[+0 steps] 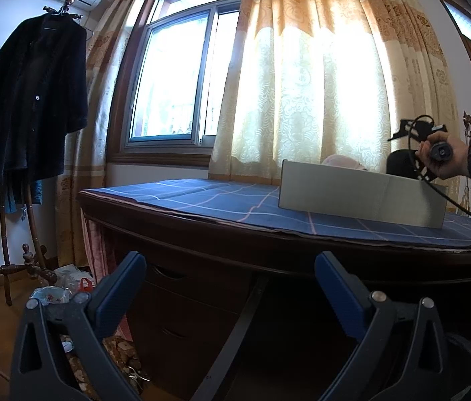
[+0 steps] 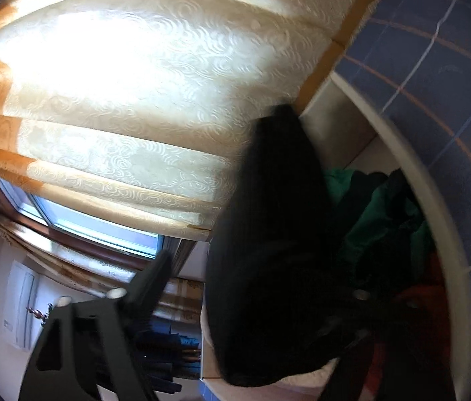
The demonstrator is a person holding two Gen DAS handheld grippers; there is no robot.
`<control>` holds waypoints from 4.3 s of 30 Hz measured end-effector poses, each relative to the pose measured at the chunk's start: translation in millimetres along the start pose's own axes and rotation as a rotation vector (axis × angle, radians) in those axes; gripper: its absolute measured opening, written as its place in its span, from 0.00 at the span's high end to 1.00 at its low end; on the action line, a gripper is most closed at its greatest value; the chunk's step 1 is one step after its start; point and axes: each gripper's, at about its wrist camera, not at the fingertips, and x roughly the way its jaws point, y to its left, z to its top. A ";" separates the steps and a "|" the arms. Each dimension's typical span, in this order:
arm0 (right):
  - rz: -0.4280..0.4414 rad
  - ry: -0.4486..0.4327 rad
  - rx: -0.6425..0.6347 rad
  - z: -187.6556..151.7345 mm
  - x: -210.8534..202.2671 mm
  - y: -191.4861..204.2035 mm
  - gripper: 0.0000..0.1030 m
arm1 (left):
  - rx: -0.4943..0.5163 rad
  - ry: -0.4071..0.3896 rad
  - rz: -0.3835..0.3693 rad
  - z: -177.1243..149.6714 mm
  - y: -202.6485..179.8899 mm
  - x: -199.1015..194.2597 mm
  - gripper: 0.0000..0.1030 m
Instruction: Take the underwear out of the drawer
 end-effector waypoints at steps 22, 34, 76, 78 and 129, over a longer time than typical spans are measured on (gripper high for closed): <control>-0.030 0.147 -0.145 -56.9 -35.2 7.8 0.13 | 0.015 0.003 0.024 1.3 -2.5 1.8 0.00; -0.551 0.101 -0.486 -90.7 -61.4 51.6 0.13 | 0.004 0.001 0.016 0.2 -1.3 0.3 0.00; -0.648 -0.418 -0.976 -261.9 -81.2 105.3 0.12 | 0.027 0.037 0.035 2.3 -5.7 4.9 0.00; -0.640 -0.429 -0.971 -266.3 -84.1 107.4 0.12 | 0.028 0.035 0.035 2.3 -5.8 4.8 0.00; -0.698 -0.567 -0.957 -288.2 -142.5 159.7 0.11 | 0.163 0.056 -0.079 193.9 -102.3 54.9 0.00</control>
